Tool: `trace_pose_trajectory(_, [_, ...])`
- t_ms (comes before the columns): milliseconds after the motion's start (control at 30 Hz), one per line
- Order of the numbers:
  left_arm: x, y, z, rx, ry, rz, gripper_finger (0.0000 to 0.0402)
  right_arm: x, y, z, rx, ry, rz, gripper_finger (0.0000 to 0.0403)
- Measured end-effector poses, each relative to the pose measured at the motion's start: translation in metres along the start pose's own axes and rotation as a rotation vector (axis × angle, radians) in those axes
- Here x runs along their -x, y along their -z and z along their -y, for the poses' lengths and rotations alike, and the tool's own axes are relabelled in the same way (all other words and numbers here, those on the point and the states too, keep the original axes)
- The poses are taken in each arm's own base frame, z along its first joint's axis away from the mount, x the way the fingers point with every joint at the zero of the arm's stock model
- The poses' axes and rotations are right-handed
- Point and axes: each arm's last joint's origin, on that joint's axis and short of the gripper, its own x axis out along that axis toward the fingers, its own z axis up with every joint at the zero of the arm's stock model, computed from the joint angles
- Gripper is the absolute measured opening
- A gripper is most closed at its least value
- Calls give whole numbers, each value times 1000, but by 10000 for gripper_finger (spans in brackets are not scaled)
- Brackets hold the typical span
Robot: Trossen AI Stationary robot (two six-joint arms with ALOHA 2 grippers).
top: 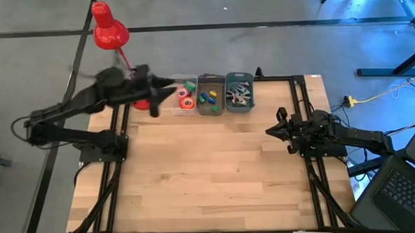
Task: Pick and place Stapler, Stapler remover, tape
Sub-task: Return to Home Position
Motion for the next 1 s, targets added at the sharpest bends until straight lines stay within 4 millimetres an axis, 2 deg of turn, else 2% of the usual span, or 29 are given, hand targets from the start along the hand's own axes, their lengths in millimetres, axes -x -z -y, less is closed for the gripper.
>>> trace_pose_trajectory(100, [32,24,-5,-16,61,213,155,0,0,0,0,0,0,33])
trace_pose_trajectory(233, [65,85,-17,-73,174,477,154,0,0,0,0,0,0,33])
trace_pose_trajectory(333, [73,135,-27,-50,218,536,153,0,0,0,0,0,0,33])
trace_pose_trajectory(467, [77,177,-36,-46,250,569,153,0,0,0,0,0,0,33])
trace_pose_trajectory(633, [84,200,-40,-152,256,598,153,0,0,0,0,0,0,33])
trace_pose_trajectory(800, [77,217,-42,-248,232,526,153,0,0,0,0,0,0,33])
trace_pose_trajectory(1000, [68,239,-45,-212,232,283,153,0,0,0,0,1,0,33])
